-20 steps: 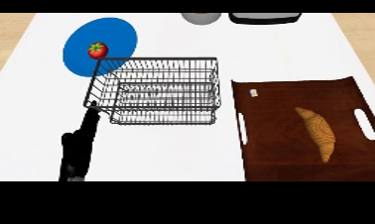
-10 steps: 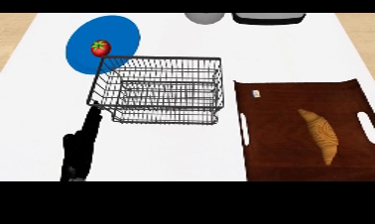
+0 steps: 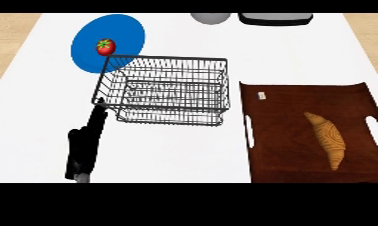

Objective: Pick the croissant from the tray and place it in the tiered basket

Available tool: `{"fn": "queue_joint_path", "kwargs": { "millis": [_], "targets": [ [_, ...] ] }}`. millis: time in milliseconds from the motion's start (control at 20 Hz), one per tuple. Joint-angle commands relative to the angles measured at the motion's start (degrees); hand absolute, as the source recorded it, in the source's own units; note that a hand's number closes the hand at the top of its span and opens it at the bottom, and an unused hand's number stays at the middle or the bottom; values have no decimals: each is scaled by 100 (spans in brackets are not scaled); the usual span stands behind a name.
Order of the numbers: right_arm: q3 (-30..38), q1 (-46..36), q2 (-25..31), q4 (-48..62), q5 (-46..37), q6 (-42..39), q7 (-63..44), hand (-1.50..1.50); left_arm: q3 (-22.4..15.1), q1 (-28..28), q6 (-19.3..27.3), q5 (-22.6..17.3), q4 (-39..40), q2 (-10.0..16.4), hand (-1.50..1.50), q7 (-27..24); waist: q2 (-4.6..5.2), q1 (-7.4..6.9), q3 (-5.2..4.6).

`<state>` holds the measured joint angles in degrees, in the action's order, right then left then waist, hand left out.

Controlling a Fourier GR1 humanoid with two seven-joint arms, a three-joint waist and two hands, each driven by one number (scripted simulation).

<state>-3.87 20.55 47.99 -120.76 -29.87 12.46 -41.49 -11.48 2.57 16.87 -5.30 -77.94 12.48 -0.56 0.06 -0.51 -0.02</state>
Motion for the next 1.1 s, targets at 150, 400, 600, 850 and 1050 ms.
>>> {"fn": "queue_joint_path", "kwargs": {
  "millis": [150, 400, 600, 850, 1050],
  "targets": [
    [-1155, -1076, -635, 511, -1512, -713, -1260, -150, 120, 114, -149, -6, -48, 66, 0, 29, 5, -33, -2],
    [-977, -1105, -634, 473, -1446, -1589, -1568, -150, -17, 76, 95, 213, 48, -316, 0, -16, -7, 46, -2],
    [-1063, -2087, -1316, 1498, -1555, -1908, -1492, -150, 148, 204, -99, 160, -20, -226, 0, -128, -2, 13, 1],
    [-987, -2003, -1872, 1678, -1927, -1954, -1119, -150, 123, 351, -51, 414, -352, -329, 0, 117, -9, 38, 2],
    [-1028, -1996, -1859, 1872, -1980, -2383, -1278, -150, 375, 155, -279, 299, 101, -226, 0, -44, -5, 41, 0]
  ]
}}
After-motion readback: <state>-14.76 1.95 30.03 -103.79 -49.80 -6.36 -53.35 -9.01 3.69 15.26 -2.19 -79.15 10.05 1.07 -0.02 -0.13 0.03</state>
